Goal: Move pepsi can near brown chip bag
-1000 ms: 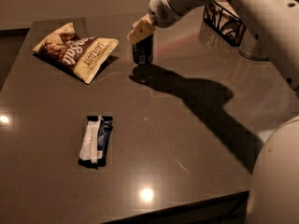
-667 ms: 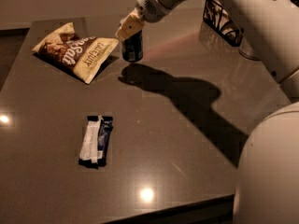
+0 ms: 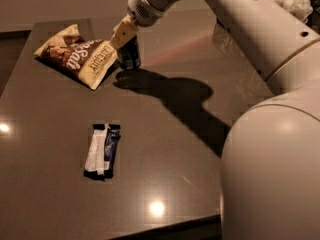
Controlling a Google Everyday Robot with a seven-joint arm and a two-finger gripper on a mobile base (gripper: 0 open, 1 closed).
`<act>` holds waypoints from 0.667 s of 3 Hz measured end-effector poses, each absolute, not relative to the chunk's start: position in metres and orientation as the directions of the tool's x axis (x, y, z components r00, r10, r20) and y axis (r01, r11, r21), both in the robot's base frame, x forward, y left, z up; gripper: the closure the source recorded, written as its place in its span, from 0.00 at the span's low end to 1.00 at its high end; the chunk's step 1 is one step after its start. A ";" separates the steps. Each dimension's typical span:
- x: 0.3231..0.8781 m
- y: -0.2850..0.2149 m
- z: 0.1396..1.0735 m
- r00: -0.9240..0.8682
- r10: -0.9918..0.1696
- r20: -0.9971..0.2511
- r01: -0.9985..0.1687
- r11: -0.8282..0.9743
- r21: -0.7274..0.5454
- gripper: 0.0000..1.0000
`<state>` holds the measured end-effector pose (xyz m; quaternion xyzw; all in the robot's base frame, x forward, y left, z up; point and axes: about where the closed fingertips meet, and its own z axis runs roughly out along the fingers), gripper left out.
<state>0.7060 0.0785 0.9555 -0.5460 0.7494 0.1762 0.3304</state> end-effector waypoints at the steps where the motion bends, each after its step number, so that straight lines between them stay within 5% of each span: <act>1: 0.706 0.090 0.943 -0.176 -0.704 -0.687 -0.942 0.324 -0.090 0.81; 2: 0.703 0.100 0.934 -0.161 -0.700 -0.696 -0.950 0.300 -0.082 0.58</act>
Offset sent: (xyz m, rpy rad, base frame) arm -0.0061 0.0284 -0.0260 0.0338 0.0063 0.0694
